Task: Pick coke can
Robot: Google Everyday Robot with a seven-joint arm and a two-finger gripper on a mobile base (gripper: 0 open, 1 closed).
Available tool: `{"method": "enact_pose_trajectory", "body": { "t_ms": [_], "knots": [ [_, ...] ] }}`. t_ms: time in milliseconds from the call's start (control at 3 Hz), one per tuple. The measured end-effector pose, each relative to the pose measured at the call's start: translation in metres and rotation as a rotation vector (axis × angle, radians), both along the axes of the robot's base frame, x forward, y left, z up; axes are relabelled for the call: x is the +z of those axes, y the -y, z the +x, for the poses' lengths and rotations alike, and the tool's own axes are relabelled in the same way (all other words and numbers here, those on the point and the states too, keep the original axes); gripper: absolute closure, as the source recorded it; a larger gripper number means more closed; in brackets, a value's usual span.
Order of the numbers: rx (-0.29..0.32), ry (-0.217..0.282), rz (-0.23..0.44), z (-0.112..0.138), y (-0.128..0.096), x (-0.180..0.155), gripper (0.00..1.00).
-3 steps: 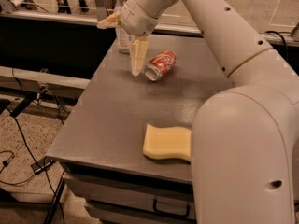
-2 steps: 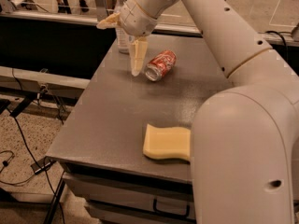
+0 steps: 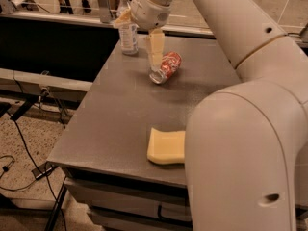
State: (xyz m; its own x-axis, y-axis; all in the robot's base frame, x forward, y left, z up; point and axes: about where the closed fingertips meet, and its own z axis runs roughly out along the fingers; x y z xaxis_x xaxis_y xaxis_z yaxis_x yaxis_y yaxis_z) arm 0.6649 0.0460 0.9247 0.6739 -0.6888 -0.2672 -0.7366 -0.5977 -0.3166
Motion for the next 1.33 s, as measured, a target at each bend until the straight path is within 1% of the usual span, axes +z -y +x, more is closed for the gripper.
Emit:
{"method": "enact_pose_trajectory", "body": {
  "t_ms": [333, 667, 1000, 1333],
  "knots": [
    [-0.035, 0.068, -0.125, 0.007, 0.032, 0.004, 0.00],
    [-0.029, 0.114, -0.196, 0.008, 0.059, 0.001, 0.00],
    [-0.001, 0.137, -0.211, 0.009, 0.082, -0.006, 0.00],
    [0.031, 0.136, -0.223, 0.010, 0.099, -0.016, 0.00]
  ]
}}
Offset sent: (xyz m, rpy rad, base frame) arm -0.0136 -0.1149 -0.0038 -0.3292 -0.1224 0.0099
